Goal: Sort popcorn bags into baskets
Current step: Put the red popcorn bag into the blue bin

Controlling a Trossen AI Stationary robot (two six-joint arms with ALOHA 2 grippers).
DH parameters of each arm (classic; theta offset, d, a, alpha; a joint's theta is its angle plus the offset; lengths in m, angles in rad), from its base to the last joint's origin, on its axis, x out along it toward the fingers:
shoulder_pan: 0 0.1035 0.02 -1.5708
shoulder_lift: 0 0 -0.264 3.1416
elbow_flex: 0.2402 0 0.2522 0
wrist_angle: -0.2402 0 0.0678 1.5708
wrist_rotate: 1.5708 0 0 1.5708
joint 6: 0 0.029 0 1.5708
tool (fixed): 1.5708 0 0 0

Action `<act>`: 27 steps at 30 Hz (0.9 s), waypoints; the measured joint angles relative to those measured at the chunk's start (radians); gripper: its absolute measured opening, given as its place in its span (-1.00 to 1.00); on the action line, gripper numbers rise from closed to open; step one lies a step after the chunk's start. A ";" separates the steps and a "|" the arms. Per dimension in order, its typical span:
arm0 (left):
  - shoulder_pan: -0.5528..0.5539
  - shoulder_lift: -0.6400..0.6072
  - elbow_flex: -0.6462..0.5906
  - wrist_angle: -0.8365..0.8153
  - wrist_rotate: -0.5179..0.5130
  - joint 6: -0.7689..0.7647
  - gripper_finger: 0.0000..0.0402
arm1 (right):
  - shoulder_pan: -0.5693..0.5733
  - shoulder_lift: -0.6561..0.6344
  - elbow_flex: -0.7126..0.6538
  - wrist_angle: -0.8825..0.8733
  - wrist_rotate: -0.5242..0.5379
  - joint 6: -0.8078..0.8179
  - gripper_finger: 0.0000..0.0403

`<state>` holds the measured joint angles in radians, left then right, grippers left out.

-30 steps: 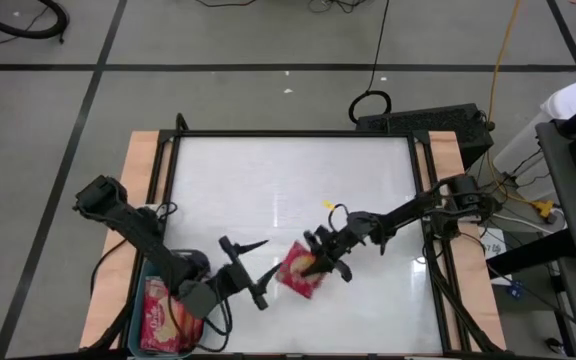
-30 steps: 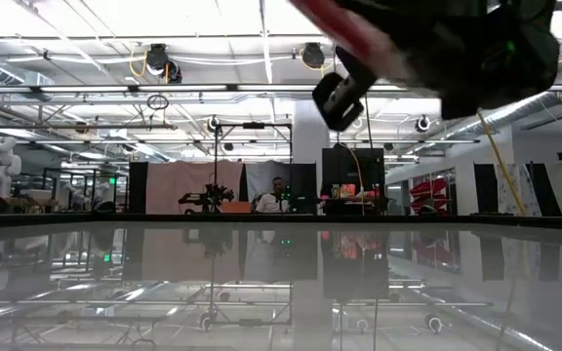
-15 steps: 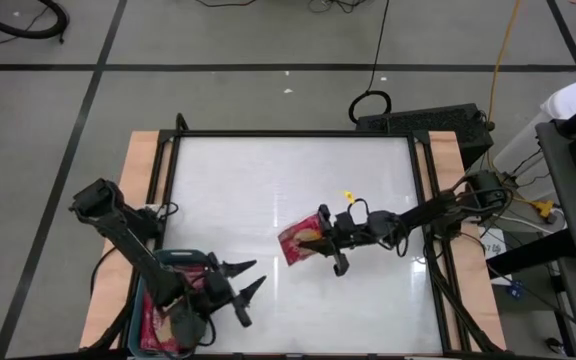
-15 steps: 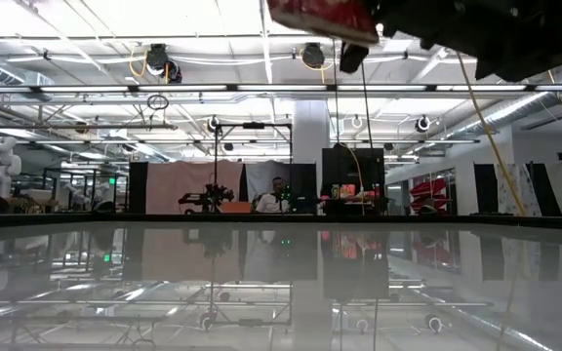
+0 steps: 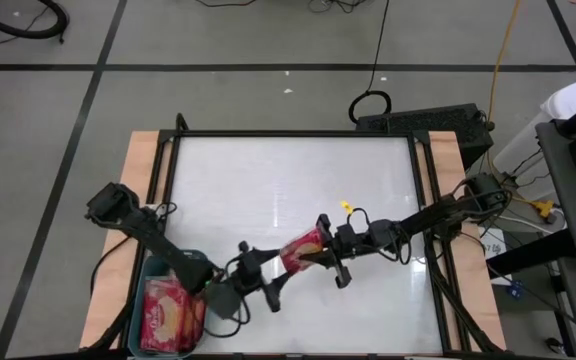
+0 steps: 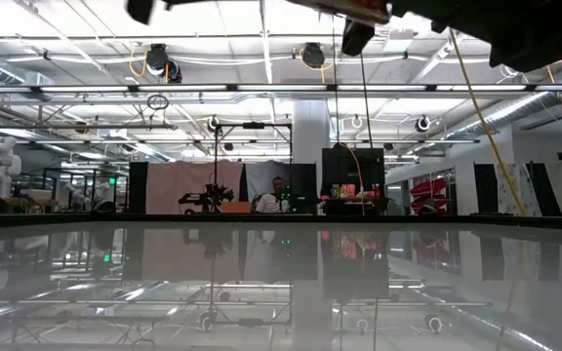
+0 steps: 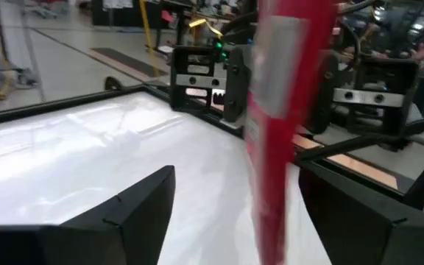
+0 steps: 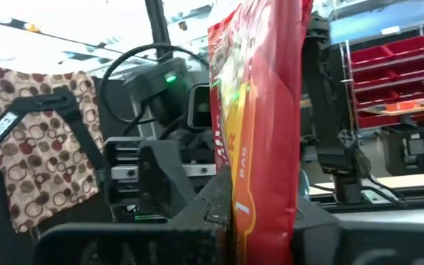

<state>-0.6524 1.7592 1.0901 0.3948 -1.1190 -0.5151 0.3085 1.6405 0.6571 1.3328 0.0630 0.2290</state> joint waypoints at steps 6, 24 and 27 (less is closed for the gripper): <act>0.058 0.002 0.000 0.065 0.107 0.070 0.45 | 0.011 0.000 0.000 0.000 -0.004 -0.006 -0.91; 0.035 -0.042 -0.002 0.012 0.199 0.131 -0.89 | 0.007 -0.001 0.000 -0.029 0.036 -0.008 -0.62; 0.007 -0.106 -0.002 -0.089 0.202 0.042 -0.82 | 0.007 -0.002 0.000 -0.057 0.034 0.001 -0.44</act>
<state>-0.6452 1.6536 1.0882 0.3059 -0.9172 -0.4726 0.3157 1.6388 0.6575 1.2763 0.0975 0.2302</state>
